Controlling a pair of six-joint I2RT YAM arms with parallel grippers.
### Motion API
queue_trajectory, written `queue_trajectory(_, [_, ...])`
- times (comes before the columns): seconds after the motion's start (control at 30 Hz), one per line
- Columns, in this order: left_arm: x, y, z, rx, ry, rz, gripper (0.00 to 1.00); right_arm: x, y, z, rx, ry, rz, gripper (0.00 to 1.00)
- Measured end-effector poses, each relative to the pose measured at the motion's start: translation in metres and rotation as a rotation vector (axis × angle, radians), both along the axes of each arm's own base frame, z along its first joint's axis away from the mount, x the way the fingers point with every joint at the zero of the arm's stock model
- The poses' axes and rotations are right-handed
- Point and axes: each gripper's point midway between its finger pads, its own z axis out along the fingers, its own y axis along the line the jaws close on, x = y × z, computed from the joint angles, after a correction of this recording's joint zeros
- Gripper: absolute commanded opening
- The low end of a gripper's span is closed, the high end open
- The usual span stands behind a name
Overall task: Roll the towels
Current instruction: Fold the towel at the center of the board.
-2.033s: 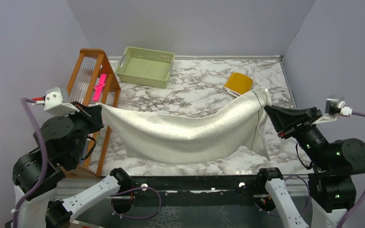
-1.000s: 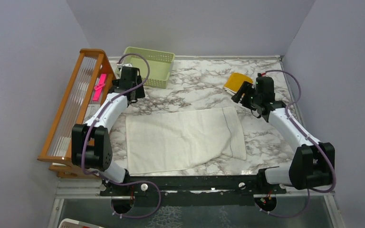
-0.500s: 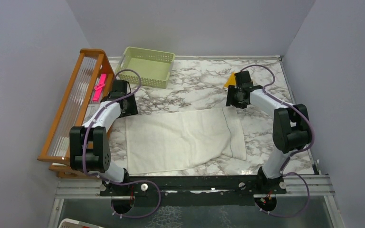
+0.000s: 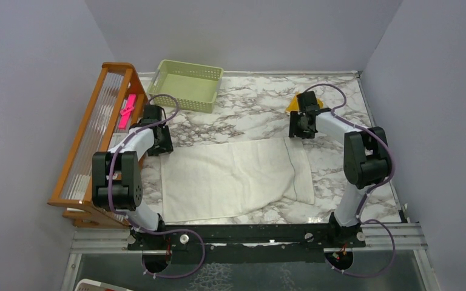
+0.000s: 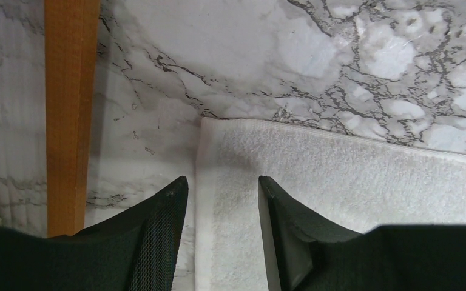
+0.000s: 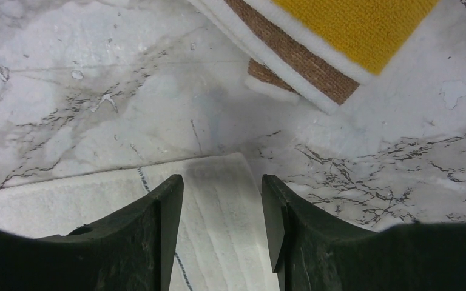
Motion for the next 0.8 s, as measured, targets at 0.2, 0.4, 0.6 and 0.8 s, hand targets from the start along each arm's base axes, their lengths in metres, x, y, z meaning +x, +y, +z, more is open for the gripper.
queue_trajectory(0.2, [-0.004,0.002,-0.011,0.003,0.04,0.003,0.47,-0.006,-0.01,-0.014,-0.01,0.031,-0.023,0.42])
queue_trajectory(0.4, [-0.002,0.003,-0.019,0.003,0.074,0.005,0.41,-0.001,-0.013,-0.014,-0.008,0.01,-0.035,0.02])
queue_trajectory(0.6, [0.01,0.002,-0.02,0.001,0.074,0.005,0.0,0.003,-0.015,-0.014,0.023,-0.015,-0.06,0.01])
queue_trajectory(0.8, [0.033,0.001,-0.017,-0.005,0.054,-0.002,0.0,0.0,-0.026,-0.012,0.081,-0.021,-0.108,0.01])
